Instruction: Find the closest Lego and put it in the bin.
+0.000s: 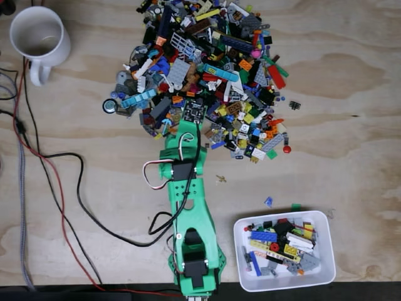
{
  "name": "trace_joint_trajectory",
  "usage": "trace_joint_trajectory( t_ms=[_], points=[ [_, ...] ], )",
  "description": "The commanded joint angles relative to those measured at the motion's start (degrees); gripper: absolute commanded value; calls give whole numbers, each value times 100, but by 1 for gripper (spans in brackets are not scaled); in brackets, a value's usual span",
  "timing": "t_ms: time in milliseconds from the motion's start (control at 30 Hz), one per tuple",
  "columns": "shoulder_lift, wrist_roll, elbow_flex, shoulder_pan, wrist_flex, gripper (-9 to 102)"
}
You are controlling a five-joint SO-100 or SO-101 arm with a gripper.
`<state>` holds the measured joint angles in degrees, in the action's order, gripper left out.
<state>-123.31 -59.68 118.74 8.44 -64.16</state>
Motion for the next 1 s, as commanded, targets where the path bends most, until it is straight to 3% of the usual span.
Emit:
trace_joint_trajectory(
  t_ms=[0, 533, 733, 967],
  points=[
    [53, 18, -158, -483, 132, 17],
    [220, 26, -123, -519, 158, 17],
    [1573, 158, 97, -800, 1239, 17],
    [2268, 88, 237, -466, 2180, 16]
  ],
)
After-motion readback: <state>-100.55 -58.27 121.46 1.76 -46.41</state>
